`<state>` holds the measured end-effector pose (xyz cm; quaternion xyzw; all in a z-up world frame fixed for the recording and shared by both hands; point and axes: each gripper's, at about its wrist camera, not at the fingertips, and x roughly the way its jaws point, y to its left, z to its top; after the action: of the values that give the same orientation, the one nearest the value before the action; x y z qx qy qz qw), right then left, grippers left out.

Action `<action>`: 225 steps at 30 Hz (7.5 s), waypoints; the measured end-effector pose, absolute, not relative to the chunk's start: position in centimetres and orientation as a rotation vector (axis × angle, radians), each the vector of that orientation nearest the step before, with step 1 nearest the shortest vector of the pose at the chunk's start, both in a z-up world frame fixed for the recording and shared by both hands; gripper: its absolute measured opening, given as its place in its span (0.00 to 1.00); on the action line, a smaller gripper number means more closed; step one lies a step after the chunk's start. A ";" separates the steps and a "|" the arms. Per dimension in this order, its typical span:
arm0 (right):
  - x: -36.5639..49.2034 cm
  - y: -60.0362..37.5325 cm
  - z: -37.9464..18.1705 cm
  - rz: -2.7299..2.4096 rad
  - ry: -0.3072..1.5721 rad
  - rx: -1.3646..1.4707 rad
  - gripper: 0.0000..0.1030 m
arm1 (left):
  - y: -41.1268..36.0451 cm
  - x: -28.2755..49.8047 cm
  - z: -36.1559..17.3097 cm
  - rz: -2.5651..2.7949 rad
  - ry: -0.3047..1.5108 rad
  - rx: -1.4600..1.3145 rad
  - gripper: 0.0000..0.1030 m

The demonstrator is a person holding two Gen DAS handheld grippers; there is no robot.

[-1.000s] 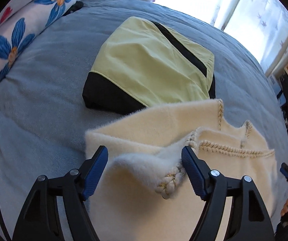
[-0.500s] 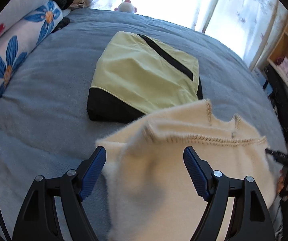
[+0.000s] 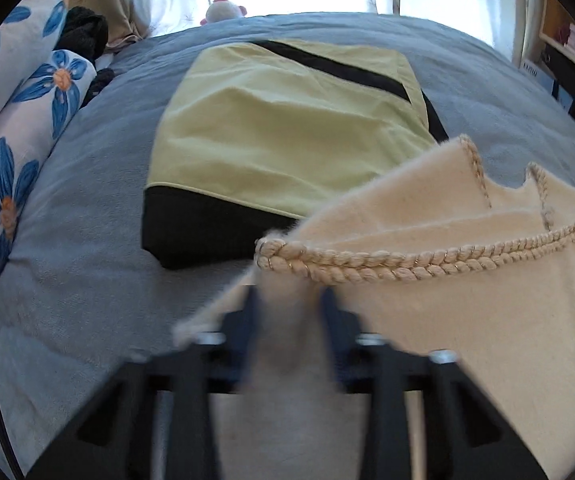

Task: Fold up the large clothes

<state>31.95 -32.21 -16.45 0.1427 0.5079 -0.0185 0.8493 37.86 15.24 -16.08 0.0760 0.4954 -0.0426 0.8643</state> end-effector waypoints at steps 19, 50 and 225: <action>31.0 -34.9 -10.3 -0.161 0.806 0.364 0.08 | 13.7 39.0 -9.3 0.096 0.855 0.091 0.05; 27.0 -14.7 -14.2 0.133 1.000 0.131 0.19 | 4.4 26.7 -13.8 -0.031 0.932 -0.072 0.52; 14.4 -22.7 -12.4 -0.050 0.876 0.333 0.43 | -10.4 17.0 -0.7 -0.283 0.482 -0.086 0.17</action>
<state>14.42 -22.73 -12.40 0.1605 0.4221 -0.0240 0.8919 16.97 -10.43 -0.73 -0.0426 0.2377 -0.1395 0.9603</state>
